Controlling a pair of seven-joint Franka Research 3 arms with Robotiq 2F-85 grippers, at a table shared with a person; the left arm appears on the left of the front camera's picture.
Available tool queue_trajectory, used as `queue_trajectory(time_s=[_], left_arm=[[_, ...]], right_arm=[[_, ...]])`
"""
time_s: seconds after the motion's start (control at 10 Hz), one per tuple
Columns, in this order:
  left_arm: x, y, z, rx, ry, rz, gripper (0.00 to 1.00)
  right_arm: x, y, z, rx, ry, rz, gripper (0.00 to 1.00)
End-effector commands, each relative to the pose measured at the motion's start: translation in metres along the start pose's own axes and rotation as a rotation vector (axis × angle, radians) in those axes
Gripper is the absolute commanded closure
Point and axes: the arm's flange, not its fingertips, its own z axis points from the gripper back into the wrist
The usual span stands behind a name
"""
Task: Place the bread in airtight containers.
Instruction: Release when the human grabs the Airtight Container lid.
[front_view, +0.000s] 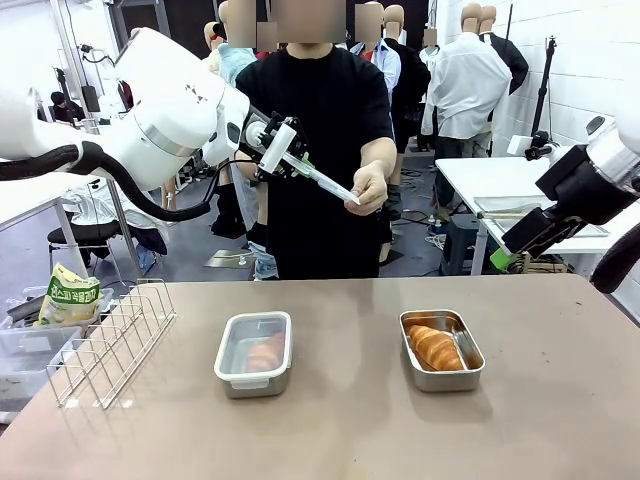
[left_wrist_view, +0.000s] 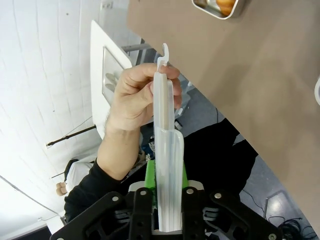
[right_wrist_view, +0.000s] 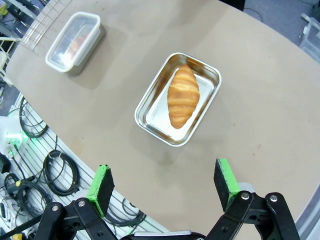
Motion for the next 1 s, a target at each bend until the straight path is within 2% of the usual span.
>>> queue_trajectory(time_s=[0.0, 0.2, 0.9], left_arm=[[-0.0046, -0.0007, 0.0043, 0.027, -0.002, -0.034, 0.4], [-0.0091, 0.0017, 0.0044, 0.026, -0.021, -0.033, 0.01], [-0.0091, 0.0018, 0.0062, 0.016, -0.044, -0.019, 0.0]], right_arm=[[-0.0002, -0.0004, -0.0011, 0.015, -0.003, -0.005, 0.0], [-0.0002, -0.0004, -0.0011, 0.015, -0.003, -0.005, 0.0], [-0.0002, -0.0004, -0.0011, 0.015, -0.003, -0.005, 0.0]])
